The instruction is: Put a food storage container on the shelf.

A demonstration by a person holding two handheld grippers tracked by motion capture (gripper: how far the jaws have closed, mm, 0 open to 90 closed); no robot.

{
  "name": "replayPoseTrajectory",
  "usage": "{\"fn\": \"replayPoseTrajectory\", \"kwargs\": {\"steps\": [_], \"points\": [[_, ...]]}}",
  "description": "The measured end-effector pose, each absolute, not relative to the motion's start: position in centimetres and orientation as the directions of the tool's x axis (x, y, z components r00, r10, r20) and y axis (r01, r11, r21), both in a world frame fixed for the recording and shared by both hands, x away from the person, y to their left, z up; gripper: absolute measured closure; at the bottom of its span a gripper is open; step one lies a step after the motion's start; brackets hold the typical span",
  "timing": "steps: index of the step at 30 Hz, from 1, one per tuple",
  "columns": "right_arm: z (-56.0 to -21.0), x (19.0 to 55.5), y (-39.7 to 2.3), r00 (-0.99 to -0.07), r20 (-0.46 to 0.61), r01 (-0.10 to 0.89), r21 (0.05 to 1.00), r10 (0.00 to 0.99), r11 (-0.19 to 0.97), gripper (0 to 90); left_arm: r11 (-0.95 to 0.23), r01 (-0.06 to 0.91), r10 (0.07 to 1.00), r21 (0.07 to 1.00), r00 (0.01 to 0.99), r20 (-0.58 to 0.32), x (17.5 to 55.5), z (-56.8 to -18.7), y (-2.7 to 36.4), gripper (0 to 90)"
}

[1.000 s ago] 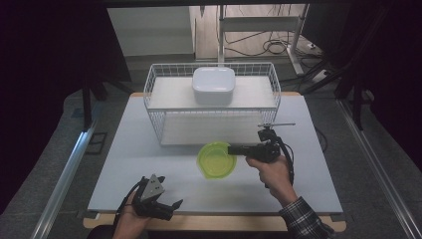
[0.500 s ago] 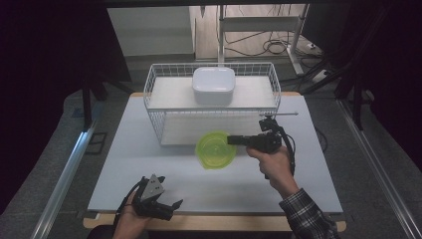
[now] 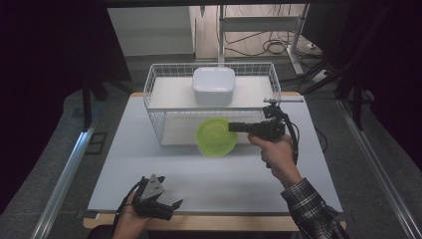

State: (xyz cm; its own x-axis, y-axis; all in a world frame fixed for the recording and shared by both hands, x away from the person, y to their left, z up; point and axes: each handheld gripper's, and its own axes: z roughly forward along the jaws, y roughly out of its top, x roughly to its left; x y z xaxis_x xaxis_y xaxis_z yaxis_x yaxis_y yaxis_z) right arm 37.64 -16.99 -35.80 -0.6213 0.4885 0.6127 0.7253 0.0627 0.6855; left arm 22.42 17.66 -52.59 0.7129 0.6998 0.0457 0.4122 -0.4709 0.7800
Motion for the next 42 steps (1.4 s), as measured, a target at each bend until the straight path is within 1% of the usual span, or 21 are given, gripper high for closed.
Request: {"fn": "replayPoseTrajectory", "kwargs": {"steps": [7,14,28,33,37,42], "points": [[-33.9,38.1,-17.0,-0.629,0.604,0.71,0.703,0.49,0.046,81.7,-0.467,0.412,0.703,0.783,0.71,0.045,22.4,-52.6,17.7,3.8],[-32.5,38.7,-16.9,-0.629,0.61,0.707,0.706,0.483,0.029,81.7,-0.442,0.419,0.713,0.793,0.701,0.027,22.5,-52.5,17.9,3.7],[-29.3,39.9,-16.4,-0.633,0.614,0.691,0.723,0.471,-0.013,81.7,-0.443,0.42,0.711,0.792,0.702,0.025,22.5,-52.5,17.9,3.7],[-27.7,40.6,-15.9,-0.639,0.599,0.671,0.741,0.483,-0.032,81.7,-0.442,0.421,0.711,0.792,0.703,0.022,22.4,-52.5,17.9,3.7],[-26.3,41.3,-15.4,-0.639,0.576,0.649,0.759,0.51,-0.044,81.7,-0.445,0.421,0.709,0.79,0.705,0.024,22.4,-52.5,17.9,3.7],[-25.5,42.4,-15.2,-0.624,0.576,0.642,0.763,0.528,-0.074,81.7,-0.44,0.419,0.711,0.794,0.703,0.022,22.4,-52.5,17.9,3.7]]}}
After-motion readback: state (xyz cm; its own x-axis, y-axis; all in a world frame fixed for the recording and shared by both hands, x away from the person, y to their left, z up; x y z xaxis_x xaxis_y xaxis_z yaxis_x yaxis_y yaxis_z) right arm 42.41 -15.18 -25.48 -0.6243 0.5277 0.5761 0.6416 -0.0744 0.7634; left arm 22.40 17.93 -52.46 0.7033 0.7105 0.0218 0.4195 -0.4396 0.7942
